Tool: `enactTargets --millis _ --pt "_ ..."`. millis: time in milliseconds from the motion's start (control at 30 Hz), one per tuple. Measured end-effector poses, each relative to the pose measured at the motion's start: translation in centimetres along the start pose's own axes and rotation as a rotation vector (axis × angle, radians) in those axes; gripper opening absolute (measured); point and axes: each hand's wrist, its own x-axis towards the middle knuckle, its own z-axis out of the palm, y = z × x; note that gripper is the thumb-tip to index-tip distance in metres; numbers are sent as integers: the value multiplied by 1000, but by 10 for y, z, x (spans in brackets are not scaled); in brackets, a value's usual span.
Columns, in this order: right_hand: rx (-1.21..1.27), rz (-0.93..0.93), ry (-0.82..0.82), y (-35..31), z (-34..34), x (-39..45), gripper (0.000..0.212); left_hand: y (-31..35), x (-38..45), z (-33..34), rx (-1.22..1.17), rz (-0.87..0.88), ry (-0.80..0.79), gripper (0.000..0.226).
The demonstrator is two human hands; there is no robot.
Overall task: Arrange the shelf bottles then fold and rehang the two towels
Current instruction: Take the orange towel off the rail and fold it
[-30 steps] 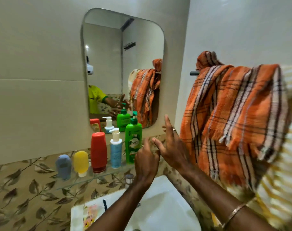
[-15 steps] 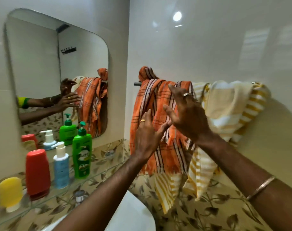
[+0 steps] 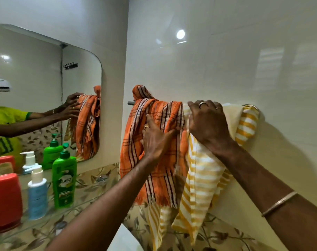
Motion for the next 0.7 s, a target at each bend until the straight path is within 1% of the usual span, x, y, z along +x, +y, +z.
enactTargets --millis 33,100,133,167,267,367,433,533,633,700 --pt "-6 -3 4 2 0 1 47 2 1 2 -21 9 -28 105" --pt "-12 -13 17 8 3 2 40 9 2 6 -26 41 -41 41" --pt "-5 -19 22 10 3 3 40 11 3 7 -5 59 -16 18" --pt "3 -25 25 10 4 4 40 13 2 6 18 76 18 13" --pt "14 -46 29 11 7 4 41 19 -2 0 63 85 137 14" --pt "33 -50 17 14 8 3 41 22 -8 -14 98 -5 254 19" --pt "37 -47 14 18 8 2 41 19 -10 -22 119 -12 315 20" --pt "40 -31 -1 20 8 5 41 20 -16 -38 101 -13 424 22" --pt "44 -21 -28 20 8 8 45 22 -29 -58 54 -35 514 25" --pt "46 -14 -25 18 10 9 50 23 -41 -73 -14 -69 619 24"
